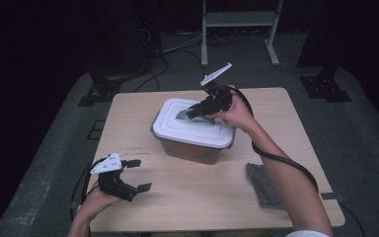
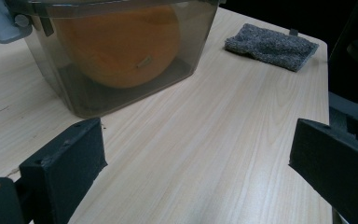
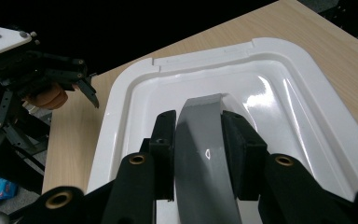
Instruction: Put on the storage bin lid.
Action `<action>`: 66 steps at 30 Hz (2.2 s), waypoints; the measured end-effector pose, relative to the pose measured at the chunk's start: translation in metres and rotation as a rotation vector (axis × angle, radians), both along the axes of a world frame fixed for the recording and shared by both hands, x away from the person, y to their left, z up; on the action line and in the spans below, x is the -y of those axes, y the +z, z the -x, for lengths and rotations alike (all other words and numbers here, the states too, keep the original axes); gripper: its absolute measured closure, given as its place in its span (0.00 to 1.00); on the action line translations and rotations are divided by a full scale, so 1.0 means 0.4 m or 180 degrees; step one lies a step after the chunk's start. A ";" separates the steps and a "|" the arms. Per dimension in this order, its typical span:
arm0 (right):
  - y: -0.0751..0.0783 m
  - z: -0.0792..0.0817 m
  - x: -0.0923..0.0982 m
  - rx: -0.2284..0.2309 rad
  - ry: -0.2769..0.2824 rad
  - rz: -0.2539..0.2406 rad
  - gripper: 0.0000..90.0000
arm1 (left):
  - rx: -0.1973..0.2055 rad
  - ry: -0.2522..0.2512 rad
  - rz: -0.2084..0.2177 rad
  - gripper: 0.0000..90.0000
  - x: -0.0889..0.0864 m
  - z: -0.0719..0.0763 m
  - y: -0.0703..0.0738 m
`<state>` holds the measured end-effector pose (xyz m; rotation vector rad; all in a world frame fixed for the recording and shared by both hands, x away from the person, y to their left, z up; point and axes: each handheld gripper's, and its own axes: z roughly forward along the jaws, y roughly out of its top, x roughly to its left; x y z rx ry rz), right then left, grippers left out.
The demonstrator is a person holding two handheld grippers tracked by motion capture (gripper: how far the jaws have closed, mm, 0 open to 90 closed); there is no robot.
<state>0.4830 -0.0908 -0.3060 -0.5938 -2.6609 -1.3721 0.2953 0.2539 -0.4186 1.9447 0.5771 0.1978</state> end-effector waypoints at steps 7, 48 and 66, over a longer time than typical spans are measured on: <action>-0.023 -0.011 -0.018 -0.0032 0.0015 0.0018 0.73 | -0.0002 -0.0004 -0.0003 0.03 -0.001 0.000 0.000; -0.047 0.002 0.020 -0.0070 -0.0041 -0.0237 0.52 | 0.0009 0.0004 0.0035 0.03 0.001 0.008 0.006; -0.032 0.088 0.177 -0.0011 -0.0258 -0.0346 0.49 | 0.0016 0.0004 0.0004 0.03 0.000 0.011 0.003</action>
